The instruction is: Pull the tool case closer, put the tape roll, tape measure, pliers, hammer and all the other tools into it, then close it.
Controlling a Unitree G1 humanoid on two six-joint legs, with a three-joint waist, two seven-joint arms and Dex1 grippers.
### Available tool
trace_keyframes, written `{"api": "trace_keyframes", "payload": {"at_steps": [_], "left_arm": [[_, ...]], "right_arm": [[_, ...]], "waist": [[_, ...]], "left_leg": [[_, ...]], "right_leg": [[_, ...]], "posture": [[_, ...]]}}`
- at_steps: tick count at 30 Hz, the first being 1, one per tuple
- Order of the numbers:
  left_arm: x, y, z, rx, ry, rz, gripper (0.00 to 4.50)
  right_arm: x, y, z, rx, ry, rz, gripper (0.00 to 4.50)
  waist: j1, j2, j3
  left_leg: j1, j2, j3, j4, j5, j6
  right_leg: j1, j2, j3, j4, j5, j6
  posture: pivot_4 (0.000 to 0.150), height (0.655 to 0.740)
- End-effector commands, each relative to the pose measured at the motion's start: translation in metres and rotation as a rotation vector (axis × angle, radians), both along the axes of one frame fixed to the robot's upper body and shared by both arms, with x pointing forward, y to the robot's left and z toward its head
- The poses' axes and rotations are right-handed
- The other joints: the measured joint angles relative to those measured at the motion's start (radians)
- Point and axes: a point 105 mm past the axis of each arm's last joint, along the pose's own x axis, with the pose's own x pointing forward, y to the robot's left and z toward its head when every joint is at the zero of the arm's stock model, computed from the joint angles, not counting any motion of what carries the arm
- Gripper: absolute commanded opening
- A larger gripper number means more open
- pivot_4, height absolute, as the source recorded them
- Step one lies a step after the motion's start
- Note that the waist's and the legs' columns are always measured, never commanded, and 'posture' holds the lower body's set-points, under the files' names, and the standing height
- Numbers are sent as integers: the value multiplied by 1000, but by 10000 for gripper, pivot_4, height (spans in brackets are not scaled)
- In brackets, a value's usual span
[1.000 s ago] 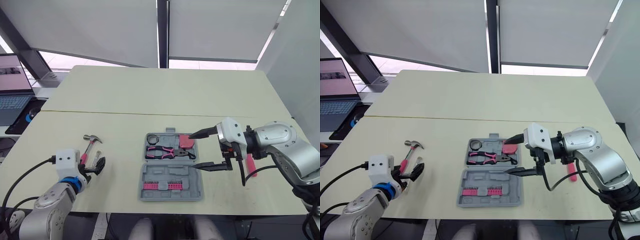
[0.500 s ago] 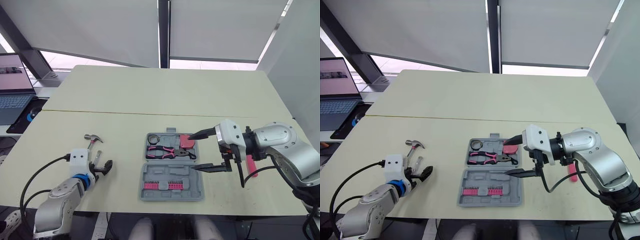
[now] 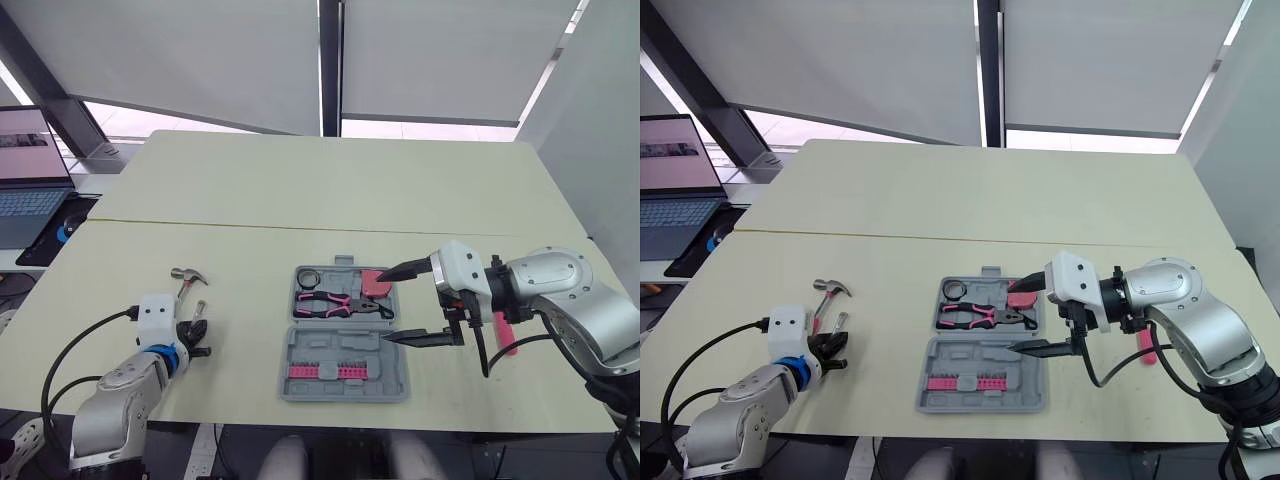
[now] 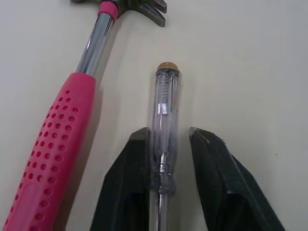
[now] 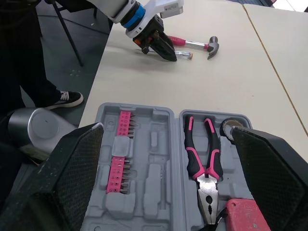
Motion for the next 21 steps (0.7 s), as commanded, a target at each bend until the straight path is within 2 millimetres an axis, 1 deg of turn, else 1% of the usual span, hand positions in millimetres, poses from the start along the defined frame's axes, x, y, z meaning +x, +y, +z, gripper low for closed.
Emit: {"api": "trace_keyframes", "payload": {"at_steps": [1, 4, 5, 7, 9, 11, 15, 21], "left_arm": [[-2, -18, 2, -26, 3, -34, 1826], [5, -39, 20, -46, -46, -61, 1832], [6, -44, 24, -48, -55, -67, 1832], [8, -61, 30, -61, -63, -97, 1832], [9, -72, 32, -68, -61, -112, 1832], [9, -75, 32, -59, -53, -108, 1832], [5, -69, 22, -37, -16, -71, 1832], [1, -67, 17, -9, 1, -70, 1832]], "right_arm": [[-5, 4, 6, 2, -36, 23, 45000], [-5, 3, 5, 2, -35, 18, 45000], [-5, 3, 5, 2, -34, 17, 45000], [-5, 3, 4, 1, -33, 15, 45000], [-5, 3, 3, 0, -32, 14, 45000], [-5, 3, 3, 1, -32, 14, 45000], [-5, 2, 2, -3, -30, 12, 45000], [-6, 3, 1, -3, -29, 12, 45000]], "waist": [[2, 0, 0], [2, 0, 0], [2, -1, 0], [1, -1, 0], [1, -1, 0], [1, -1, 0], [-3, -1, 0], [1, -1, 0]], "left_leg": [[0, 0, 0, 0, 0, 0], [0, 0, 0, 0, 0, 0], [0, 0, 0, 0, 0, 0], [-1, 0, 0, 0, 0, 0], [-1, 0, 0, 0, 0, 0], [0, 0, 0, 0, 0, 0], [0, 0, 0, 0, 0, 0], [0, 0, 0, 0, 0, 0]], "right_leg": [[0, 0, 0, 0, 0, 0], [0, 0, 0, 0, 0, 0], [0, 0, 0, 0, 0, 0], [0, 0, 0, 0, 0, 0], [0, 0, 0, 0, 0, 0], [0, 0, 0, 0, 0, 0], [0, 1, 0, 0, 0, 0], [0, 0, 0, 0, 0, 0]], "posture": [[1500, 7400], [1500, 7400], [1500, 7400], [1500, 7400], [1500, 7400], [1500, 7400], [1500, 7400], [1500, 7400]]}}
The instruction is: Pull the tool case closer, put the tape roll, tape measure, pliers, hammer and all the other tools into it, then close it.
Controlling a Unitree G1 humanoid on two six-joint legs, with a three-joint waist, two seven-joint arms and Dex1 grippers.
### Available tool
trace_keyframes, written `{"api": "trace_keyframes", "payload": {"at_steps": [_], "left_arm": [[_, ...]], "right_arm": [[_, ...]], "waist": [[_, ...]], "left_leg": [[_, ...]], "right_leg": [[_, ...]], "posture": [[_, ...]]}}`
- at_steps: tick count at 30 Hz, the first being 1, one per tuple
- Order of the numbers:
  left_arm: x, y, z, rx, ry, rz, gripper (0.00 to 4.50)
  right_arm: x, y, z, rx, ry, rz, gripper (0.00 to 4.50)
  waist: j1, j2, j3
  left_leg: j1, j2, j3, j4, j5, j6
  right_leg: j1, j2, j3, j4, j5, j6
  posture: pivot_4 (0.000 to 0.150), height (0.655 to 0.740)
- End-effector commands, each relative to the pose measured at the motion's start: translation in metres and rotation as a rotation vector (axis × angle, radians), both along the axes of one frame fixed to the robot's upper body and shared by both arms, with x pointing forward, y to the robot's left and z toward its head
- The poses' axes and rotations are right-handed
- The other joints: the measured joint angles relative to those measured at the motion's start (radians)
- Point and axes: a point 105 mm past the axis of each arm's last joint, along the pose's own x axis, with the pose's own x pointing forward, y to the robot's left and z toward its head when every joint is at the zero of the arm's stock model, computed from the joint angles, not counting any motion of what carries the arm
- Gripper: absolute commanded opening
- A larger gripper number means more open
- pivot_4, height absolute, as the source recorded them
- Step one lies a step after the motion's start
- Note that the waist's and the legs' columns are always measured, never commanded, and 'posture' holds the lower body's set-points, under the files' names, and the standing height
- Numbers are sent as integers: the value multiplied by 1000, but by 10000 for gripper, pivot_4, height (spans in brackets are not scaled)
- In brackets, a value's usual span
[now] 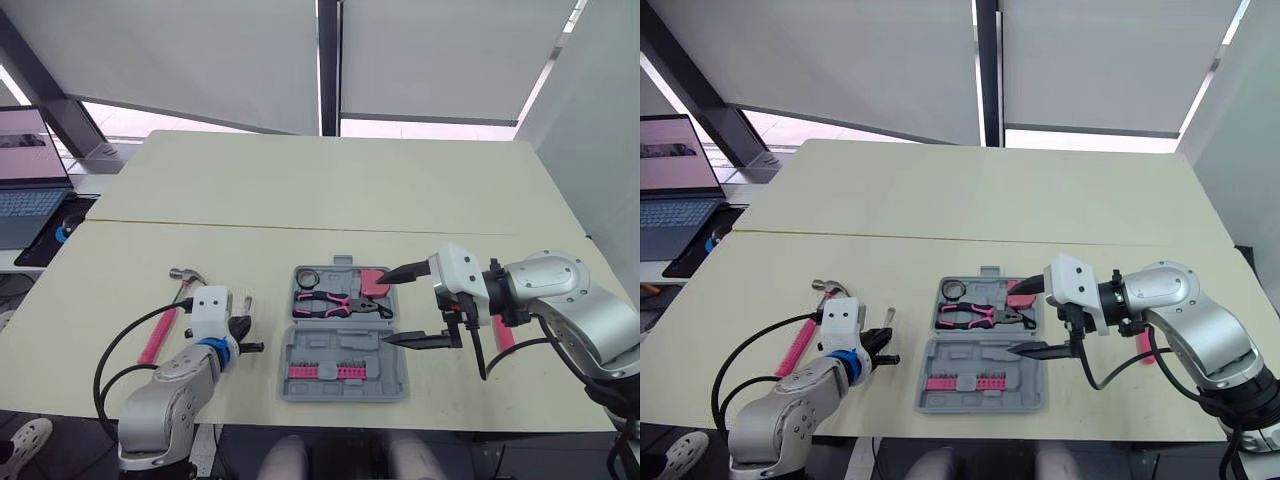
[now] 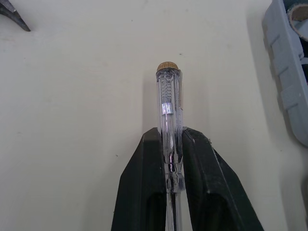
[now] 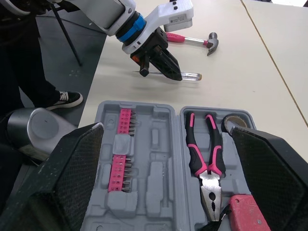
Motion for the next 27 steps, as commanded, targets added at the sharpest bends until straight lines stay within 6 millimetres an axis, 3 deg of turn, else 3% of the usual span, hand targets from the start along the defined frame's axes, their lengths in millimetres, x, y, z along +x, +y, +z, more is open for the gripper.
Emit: {"api": "trace_keyframes", "payload": {"at_steps": [1, 13, 21, 26, 27], "left_arm": [[-1, 3, 2, 29, -12, -2, 1832], [-6, 7, -10, -13, 34, 15, 1832], [-13, 4, 31, -66, -117, 8, 27394], [-20, 13, 58, -82, -228, -16, 43310], [-18, 15, 68, -78, -266, -68, 44645]], "right_arm": [[-5, 3, 5, -1, -42, 18, 45000], [-6, 2, 5, -8, -37, 20, 45000], [-8, -1, 4, -18, -24, 16, 45000], [-9, -1, 4, -10, -27, 11, 45000], [-8, -1, 5, -5, -34, 8, 45000]], "waist": [[0, 0, 0], [0, 0, 0], [0, 0, 0], [0, 0, 0], [0, 0, 0]], "left_leg": [[0, 0, 0, 0, 0, 0], [0, 0, 0, 0, 0, 0], [0, 0, 0, 0, 0, 0], [0, 0, 0, 0, 0, 0], [0, 0, 0, 0, 0, 0]], "right_leg": [[0, 0, 0, 0, 0, 0], [0, 0, 0, 0, 0, 0], [0, 0, 0, 0, 0, 0], [0, 0, 0, 0, 0, 0], [0, 0, 0, 0, 0, 0]], "posture": [[1500, 7400], [1500, 7400], [1500, 7400], [1500, 7400], [1500, 7400]]}}
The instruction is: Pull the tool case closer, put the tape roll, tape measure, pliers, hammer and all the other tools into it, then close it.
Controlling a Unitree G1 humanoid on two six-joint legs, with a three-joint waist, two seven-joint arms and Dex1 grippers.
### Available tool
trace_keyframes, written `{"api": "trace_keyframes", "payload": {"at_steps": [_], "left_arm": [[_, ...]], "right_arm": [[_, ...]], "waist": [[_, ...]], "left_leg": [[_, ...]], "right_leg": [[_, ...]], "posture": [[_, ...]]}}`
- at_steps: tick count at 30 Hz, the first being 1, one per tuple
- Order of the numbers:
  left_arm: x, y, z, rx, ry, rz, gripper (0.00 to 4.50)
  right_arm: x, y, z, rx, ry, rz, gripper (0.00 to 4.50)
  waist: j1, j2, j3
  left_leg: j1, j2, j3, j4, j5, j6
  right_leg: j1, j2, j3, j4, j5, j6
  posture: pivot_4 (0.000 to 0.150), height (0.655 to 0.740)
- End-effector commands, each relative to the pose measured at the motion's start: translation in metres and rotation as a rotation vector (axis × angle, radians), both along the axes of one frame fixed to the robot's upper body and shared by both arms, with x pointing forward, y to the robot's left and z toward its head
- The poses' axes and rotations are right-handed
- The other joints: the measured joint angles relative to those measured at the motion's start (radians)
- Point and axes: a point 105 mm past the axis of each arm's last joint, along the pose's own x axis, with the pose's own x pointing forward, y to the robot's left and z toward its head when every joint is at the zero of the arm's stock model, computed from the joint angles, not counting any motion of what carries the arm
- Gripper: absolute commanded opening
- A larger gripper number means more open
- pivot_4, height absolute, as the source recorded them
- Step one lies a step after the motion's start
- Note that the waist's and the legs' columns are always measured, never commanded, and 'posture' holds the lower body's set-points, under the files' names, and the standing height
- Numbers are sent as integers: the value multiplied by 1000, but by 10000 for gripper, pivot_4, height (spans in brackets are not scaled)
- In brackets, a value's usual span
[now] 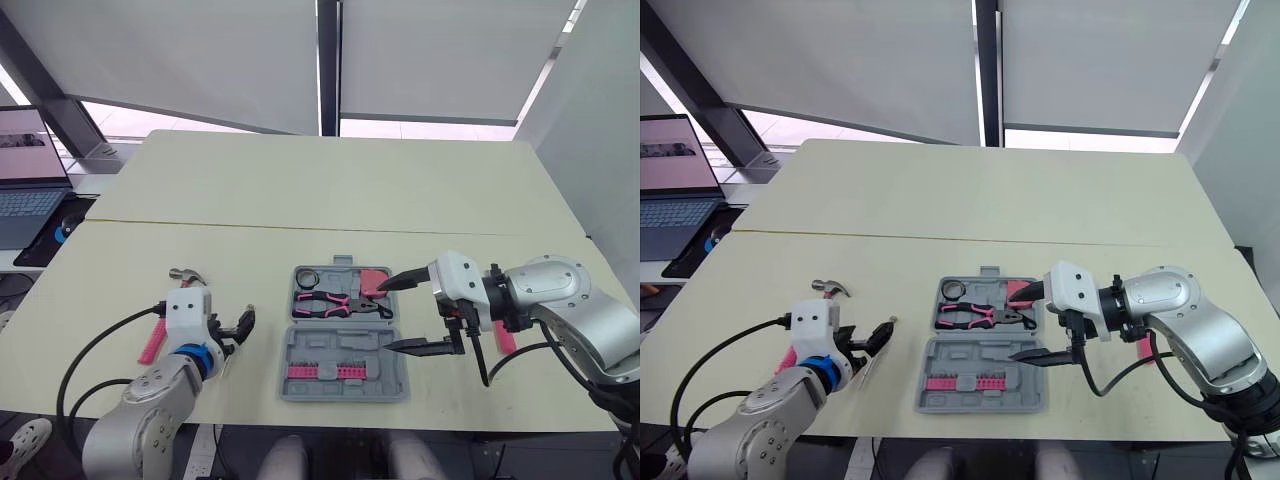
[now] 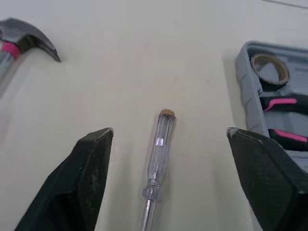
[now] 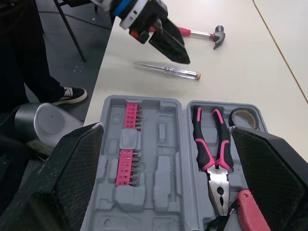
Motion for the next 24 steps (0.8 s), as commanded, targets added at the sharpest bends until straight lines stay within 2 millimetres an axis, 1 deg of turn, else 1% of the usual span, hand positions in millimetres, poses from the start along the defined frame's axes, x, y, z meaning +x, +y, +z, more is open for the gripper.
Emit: {"api": "trace_keyframes", "payload": {"at_steps": [1, 2, 3, 6, 7, 9, 12, 13, 14, 15, 16, 17, 20, 22, 24], "left_arm": [[1, 5, 35, 15, -145, -104, 44645], [2, 6, 38, 21, -157, -130, 44645], [8, 14, 48, 99, -195, -193, 44645], [24, 25, 75, 278, -270, -436, 44645], [27, 26, 81, 352, -289, -525, 44645], [31, 30, 86, 530, -296, -714, 44645], [36, 35, 81, 817, -256, -1037, 44645], [36, 37, 79, 885, -243, -1116, 44645], [34, 39, 72, 1025, -222, -1268, 44645], [32, 43, 66, 1121, -200, -1381, 44645], [33, 44, 60, 1233, -182, -1533, 44645], [34, 46, 57, 1307, -167, -1638, 44645], [48, 40, 50, 1460, -138, -1880, 44645], [55, 36, 48, 1506, -140, -1963, 44645], [63, 24, 44, 1539, -163, -2044, 44645]], "right_arm": [[-2, 2, 12, 21, -65, 7, 45000], [-2, 2, 13, 23, -67, 6, 45000], [-2, 3, 13, 28, -72, 0, 45000], [-4, 5, 13, 41, -62, -16, 45000], [-5, 5, 12, 42, -51, -23, 45000], [-9, 6, 9, 42, -40, -33, 45000], [-13, 7, 4, 42, -23, -52, 45000], [-14, 8, 3, 43, -20, -55, 45000], [-15, 9, 3, 48, -15, -57, 45000], [-17, 11, 3, 52, -12, -58, 45000], [-18, 13, 2, 58, -7, -60, 45000], [-19, 14, 1, 61, -3, -62, 45000], [-24, 18, -1, 74, 11, -67, 45000], [-25, 20, -1, 80, 16, -70, 45000], [-27, 22, -2, 82, 18, -73, 45000]], "waist": [[0, 0, 0], [-1, 0, 0], [-1, 0, 0], [-1, 1, 1], [0, 2, 1], [1, 2, 2], [1, 3, 2], [0, 4, 3], [-1, 4, 3], [-1, 4, 3], [-1, 4, 3], [-1, 4, 3], [1, 4, 3], [-1, 4, 3], [-3, 4, 3]], "left_leg": [[0, 0, 0, 0, 0, 0], [0, 0, 0, 0, 0, 0], [0, 0, 0, 0, 0, 0], [0, 0, -1, 0, 1, -2], [0, 0, -2, -1, 3, -6], [0, 0, -2, -1, 4, -6], [-1, -1, -1, -3, 4, -6], [-2, -1, -1, -3, 4, -6], [-3, -1, -1, -3, 4, -6], [-2, -1, 0, -3, 3, -6], [-4, 0, -1, -3, 3, -6], [-5, 0, -1, -4, 3, -6], [-9, -1, -2, -2, 3, -5], [-13, -2, -3, 1, 2, -2], [-14, -2, -3, 1, 1, -1]], "right_leg": [[0, 0, 0, 0, 0, 0], [0, 0, 0, 0, 0, 0], [0, 0, 0, 0, 0, 0], [0, 1, -2, 0, 0, -1], [0, 1, -3, 0, 0, -1], [0, 1, -2, -1, -1, -1], [0, 0, -2, -4, -1, -1], [0, 0, -2, -5, -1, -1], [-1, 0, -2, -6, -1, -1], [-1, 0, -2, -6, -1, -1], [-1, 0, -3, -7, -1, -1], [-3, 0, -3, -6, -1, -1], [-5, 2, -6, -5, 0, -1], [-5, 2, -15, -5, 0, -1], [-6, 2, -17, -5, 0, -1]], "posture": [[1500, 7400], [1500, 7400], [1500, 7400], [1500, 7400], [1500, 7400], [1500, 7400], [1500, 7400], [1500, 7400], [1500, 7400], [1500, 7400], [1500, 7400], [1500, 7400], [1500, 7400], [1500, 7400], [1500, 7400]]}}
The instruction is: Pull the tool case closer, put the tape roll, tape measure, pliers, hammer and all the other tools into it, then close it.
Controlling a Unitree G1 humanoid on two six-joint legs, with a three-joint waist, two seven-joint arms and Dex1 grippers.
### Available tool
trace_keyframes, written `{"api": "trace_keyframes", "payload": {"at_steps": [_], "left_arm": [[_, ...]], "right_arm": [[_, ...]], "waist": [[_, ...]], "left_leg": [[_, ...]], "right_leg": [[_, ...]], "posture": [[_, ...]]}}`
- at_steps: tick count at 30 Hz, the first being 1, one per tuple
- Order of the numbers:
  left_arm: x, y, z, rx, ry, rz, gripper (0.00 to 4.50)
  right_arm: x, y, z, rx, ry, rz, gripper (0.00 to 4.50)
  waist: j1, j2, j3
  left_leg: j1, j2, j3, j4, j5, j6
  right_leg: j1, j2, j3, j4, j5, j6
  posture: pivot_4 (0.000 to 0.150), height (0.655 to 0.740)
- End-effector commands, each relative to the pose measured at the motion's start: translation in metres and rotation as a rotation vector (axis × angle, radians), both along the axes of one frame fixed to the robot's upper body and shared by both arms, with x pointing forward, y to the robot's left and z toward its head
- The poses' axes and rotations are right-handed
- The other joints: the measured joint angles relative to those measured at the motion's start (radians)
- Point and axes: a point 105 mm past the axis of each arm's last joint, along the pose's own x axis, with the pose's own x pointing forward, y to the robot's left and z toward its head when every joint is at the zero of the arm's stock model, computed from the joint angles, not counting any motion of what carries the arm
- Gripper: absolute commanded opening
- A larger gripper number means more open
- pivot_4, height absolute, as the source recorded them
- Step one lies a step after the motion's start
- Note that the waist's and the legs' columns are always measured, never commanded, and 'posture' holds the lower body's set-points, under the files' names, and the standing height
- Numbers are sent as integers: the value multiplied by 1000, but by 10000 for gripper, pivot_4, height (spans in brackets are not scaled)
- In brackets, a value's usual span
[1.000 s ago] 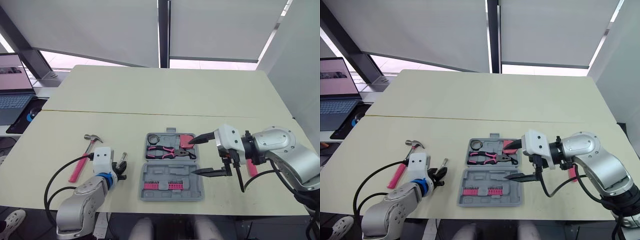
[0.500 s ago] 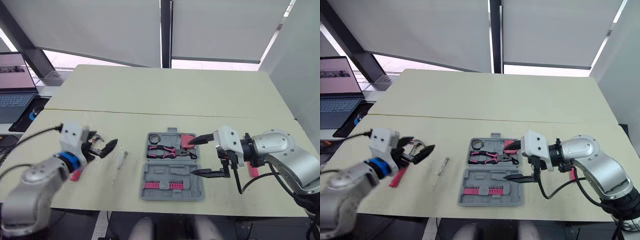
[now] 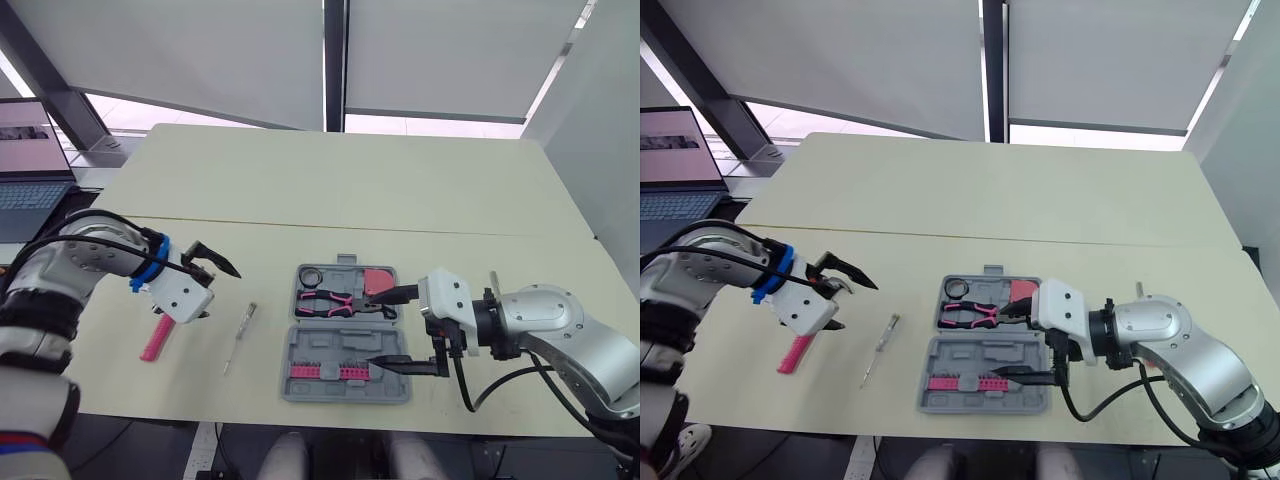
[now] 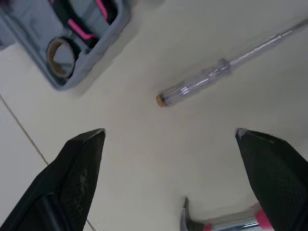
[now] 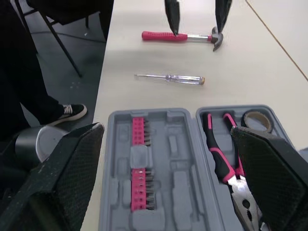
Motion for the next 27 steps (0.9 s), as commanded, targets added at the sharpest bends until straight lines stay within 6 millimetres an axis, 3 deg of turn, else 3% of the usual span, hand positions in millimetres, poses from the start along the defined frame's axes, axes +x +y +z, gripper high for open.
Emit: {"api": "trace_keyframes", "payload": {"at_steps": [1, 7, 19, 27], "left_arm": [[5, -8, -11, 122, 33, -135, 44645], [2, -16, -33, 247, 108, -285, 44645], [-1, -21, -74, 309, 129, -376, 44645], [1, -21, -85, 303, 90, -420, 20088]], "right_arm": [[-7, 5, 7, 21, -25, 13, 45000], [-8, 8, 8, 24, -22, 2, 45000], [-13, 6, 9, 15, -20, -11, 45000], [-12, 1, 9, -1, -22, -14, 45000]], "waist": [[-2, 0, 0], [-26, -1, 0], [-27, -2, 0], [-15, 5, -3]], "left_leg": [[-1, 0, -1, 0, 0, 0], [-1, -1, -2, 1, 0, 1], [-1, -1, -5, 4, 1, 2], [8, -11, -5, 2, 3, 7]], "right_leg": [[0, 0, -1, 0, 0, 0], [0, 0, -2, 1, 0, 0], [0, 0, -2, 6, 0, 1], [8, -3, -1, 7, -1, 3]], "posture": [[1500, 7400], [1500, 7400], [1500, 7400], [1500, 7400]]}}
